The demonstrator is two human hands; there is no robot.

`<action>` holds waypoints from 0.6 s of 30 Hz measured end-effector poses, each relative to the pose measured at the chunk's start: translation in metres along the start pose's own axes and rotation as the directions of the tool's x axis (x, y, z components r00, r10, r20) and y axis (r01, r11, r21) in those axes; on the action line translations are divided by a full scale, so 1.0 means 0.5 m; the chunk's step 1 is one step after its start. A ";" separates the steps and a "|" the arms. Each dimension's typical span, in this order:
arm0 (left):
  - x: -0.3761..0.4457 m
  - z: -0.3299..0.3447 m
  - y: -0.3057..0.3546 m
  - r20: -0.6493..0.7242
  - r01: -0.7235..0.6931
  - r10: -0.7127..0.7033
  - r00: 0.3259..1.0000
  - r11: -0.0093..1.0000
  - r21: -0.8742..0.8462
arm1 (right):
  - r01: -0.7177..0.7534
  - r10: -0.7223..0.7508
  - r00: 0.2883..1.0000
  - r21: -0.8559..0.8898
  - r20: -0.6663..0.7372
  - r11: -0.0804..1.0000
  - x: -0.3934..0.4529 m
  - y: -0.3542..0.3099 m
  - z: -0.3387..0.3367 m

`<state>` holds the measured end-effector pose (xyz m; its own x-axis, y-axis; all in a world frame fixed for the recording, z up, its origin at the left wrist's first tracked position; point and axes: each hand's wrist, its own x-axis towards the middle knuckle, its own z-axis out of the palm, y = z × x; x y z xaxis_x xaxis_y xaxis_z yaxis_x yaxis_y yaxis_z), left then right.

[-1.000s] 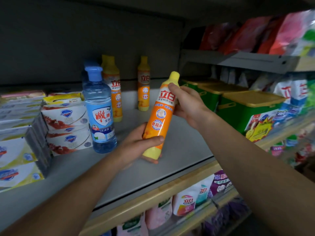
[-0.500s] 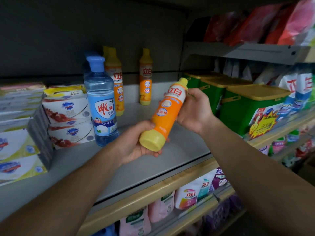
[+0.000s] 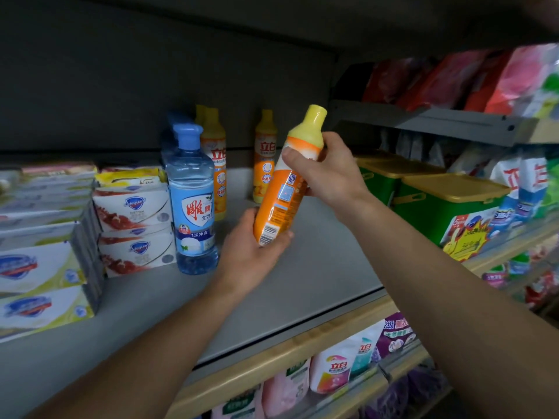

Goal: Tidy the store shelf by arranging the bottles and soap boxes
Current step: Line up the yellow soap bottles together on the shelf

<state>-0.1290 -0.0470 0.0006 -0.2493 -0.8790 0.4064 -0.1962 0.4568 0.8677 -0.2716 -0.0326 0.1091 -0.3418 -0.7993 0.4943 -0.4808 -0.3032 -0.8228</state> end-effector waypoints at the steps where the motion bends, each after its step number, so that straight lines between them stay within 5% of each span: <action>1: -0.002 -0.002 0.005 0.012 0.007 -0.006 1.000 0.998 -0.064 | 0.011 -0.011 1.000 -0.011 0.014 1.000 0.001 -0.003 0.003; 3: -0.007 -0.007 0.019 0.110 0.095 -0.061 0.992 0.939 -0.330 | -0.039 0.032 0.997 0.086 0.076 0.996 0.003 -0.010 0.005; 5: -0.011 -0.015 0.028 0.290 0.286 -0.133 0.948 0.757 -0.587 | -0.193 0.137 0.971 0.305 0.196 0.932 0.005 -0.014 0.002; 8: -0.011 -0.029 0.035 0.602 0.564 -0.102 0.792 0.501 -0.656 | -0.388 0.218 0.907 0.514 0.360 0.765 0.002 -0.011 -0.008; 10: -0.009 -0.040 0.030 0.713 0.652 -0.020 0.701 0.423 -0.629 | -0.423 0.203 0.888 0.562 0.412 0.711 -0.004 -0.005 -0.012; 13: -0.006 -0.040 0.025 0.713 0.654 -0.047 0.700 0.445 -0.612 | -0.328 0.139 0.922 0.536 0.362 0.778 -0.008 0.001 -0.015; 16: -0.002 -0.018 0.021 0.489 0.492 -0.171 0.855 0.564 -0.663 | -0.165 0.094 0.970 0.327 0.223 0.930 -0.004 -0.010 -0.017; 18: -0.005 -0.003 0.018 0.254 0.265 -0.142 0.957 0.784 -0.561 | -0.082 0.064 0.992 0.165 0.112 0.983 0.001 -0.016 -0.012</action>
<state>-0.1286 -0.0409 0.0081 -0.4518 -0.8710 0.1931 0.3118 0.0486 0.9489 -0.2728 -0.0274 0.1178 -0.2793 -0.8701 0.4061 -0.3110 -0.3181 -0.8956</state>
